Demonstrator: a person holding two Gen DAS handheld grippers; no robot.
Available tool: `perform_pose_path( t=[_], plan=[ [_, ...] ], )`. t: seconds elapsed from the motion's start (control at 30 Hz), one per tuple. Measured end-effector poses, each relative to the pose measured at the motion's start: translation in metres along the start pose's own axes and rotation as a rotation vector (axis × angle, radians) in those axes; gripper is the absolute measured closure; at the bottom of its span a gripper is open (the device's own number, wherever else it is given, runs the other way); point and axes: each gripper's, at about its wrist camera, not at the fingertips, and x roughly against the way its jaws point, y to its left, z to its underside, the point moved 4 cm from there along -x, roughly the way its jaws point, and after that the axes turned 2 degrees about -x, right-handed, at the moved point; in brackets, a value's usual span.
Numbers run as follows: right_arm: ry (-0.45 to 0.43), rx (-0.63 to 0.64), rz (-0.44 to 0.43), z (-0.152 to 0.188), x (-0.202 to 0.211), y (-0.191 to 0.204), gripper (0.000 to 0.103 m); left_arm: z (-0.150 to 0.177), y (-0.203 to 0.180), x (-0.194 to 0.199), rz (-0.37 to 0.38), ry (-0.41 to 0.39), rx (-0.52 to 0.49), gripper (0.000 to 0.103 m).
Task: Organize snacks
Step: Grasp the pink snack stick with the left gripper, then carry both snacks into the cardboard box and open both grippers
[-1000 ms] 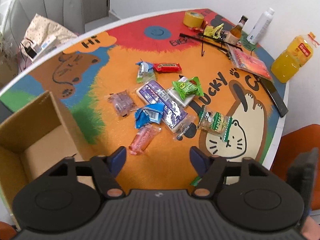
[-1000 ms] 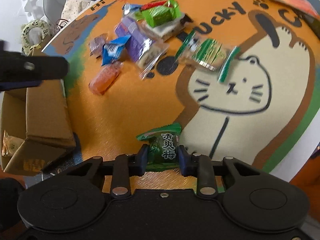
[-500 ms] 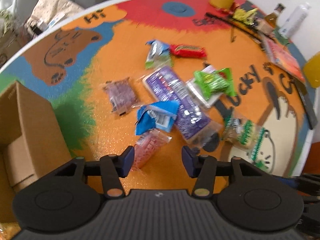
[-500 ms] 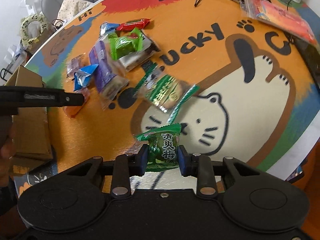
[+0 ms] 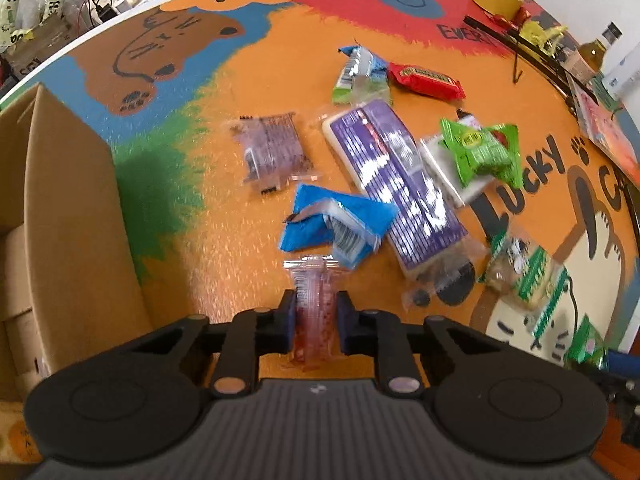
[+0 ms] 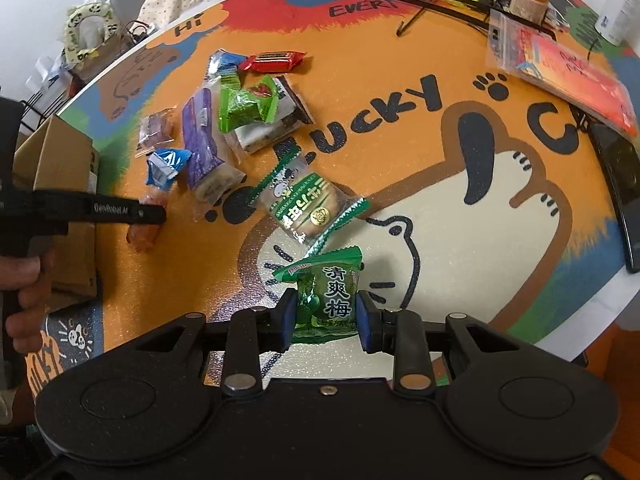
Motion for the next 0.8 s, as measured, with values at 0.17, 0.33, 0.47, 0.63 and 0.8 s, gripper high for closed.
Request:
perform_pose_path(
  t=[0.17,0.33,0.47,0.63,0.8],
  plan=[
    [-0.025,0.018,-0.021,-0.005,0.005,0.010,0.074,0.013,0.000,0.012,0.035,-0.010,0.028,0.086],
    [-0.060,0.007,-0.032,-0.010,0.013,0.019,0.074,0.019,-0.003,0.031,0.056,-0.037,0.032,0.086],
    [-0.091,-0.006,-0.035,-0.013,0.020,0.030,0.074,0.021,-0.002,0.051,0.080,-0.065,0.020,0.086],
    [-0.122,-0.016,-0.039,-0.012,0.032,0.049,0.074,0.022,0.009,0.077,0.097,-0.105,0.021,0.086],
    [-0.153,-0.019,-0.050,-0.007,0.044,0.074,0.074,0.027,0.028,0.105,0.114,-0.143,0.027,0.086]
  ],
)
